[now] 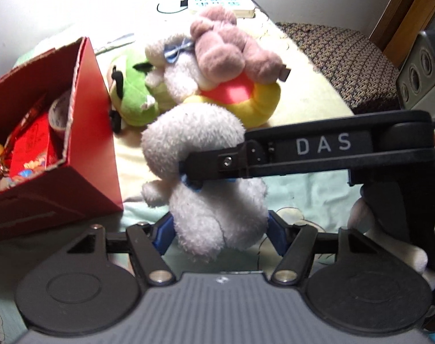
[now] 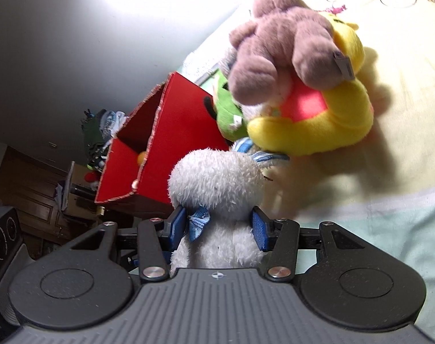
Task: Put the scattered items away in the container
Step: 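Carry the white plaid-eared bunny with both grippers toward the red box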
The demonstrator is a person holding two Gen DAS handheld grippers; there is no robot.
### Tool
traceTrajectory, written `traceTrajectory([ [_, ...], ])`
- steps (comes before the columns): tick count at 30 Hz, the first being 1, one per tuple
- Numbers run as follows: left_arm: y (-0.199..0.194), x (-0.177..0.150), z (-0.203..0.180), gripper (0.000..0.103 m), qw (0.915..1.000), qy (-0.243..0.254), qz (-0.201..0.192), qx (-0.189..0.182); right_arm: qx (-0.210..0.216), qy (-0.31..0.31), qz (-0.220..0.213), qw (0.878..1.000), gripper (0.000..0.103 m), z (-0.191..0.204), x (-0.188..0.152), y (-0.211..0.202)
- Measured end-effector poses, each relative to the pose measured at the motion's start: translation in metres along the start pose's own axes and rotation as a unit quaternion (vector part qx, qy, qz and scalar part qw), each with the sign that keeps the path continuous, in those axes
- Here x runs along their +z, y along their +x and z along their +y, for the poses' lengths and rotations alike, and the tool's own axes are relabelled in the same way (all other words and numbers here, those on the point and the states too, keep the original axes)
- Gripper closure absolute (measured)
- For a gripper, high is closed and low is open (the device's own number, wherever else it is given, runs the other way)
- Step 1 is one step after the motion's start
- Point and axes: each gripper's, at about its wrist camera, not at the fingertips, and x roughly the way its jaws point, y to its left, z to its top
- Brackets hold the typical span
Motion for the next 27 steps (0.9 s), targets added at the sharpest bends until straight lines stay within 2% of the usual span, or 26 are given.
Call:
traceTrajectory([
  [6, -0.019, 0.01, -0.011, 0.036, 0.9998, 0.008, -0.018, 0.006, 0.005, -0.014, -0.025, 1.0, 0.052, -0.001, 0.006, -0.014],
  [13, -0.04, 0.021, -0.005, 0.036, 0.998, 0.037, -0.05, -0.014, 0.005, -0.011, -0.07, 0.997, 0.052, 0.012, 0.01, -0.031],
  [21, -0.072, 0.033, 0.018, 0.036, 0.9931, 0.061, -0.097, -0.024, 0.009, -0.023, -0.118, 0.993, 0.052, 0.042, 0.02, -0.033],
  [27, -0.103, 0.041, 0.053, 0.036, 0.9869, 0.048, -0.153, -0.018, 0.03, -0.049, -0.153, 0.987, 0.053, 0.075, 0.033, -0.021],
])
